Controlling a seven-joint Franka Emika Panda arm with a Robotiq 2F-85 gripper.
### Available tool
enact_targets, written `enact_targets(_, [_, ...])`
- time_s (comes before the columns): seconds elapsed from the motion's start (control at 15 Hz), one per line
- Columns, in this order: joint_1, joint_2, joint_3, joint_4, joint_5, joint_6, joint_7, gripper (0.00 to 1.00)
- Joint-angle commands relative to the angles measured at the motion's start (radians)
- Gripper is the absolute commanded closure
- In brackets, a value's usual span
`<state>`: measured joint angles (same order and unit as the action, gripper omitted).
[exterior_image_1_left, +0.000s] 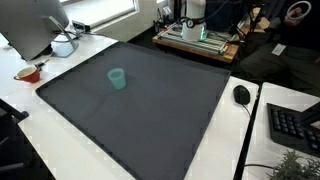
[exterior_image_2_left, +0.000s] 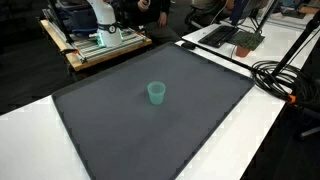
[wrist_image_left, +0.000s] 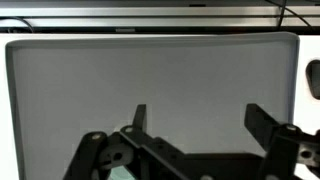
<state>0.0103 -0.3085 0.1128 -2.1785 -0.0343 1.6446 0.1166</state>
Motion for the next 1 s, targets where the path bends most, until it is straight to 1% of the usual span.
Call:
enact_targets(0.0, [0.014,0.001,-0.012,0.002,-0.003,-0.002,0.003,0.00])
enact_targets(0.2, [0.016,0.003,-0.011,0.000,-0.007,0.000,-0.004,0.00])
enact_targets(0.27, [0.020,-0.004,-0.009,-0.010,-0.021,0.018,-0.025,0.00])
enact_targets(0.33, [0.025,-0.005,0.003,-0.021,-0.085,0.025,-0.058,0.00])
enact_targets(0.47, [0.037,0.004,0.009,-0.043,-0.163,0.010,-0.107,0.00])
enact_targets(0.73, [0.074,0.031,0.018,-0.094,-0.274,0.025,-0.208,0.00])
enact_targets(0.93, [0.102,0.075,0.024,-0.096,-0.340,0.042,-0.293,0.00])
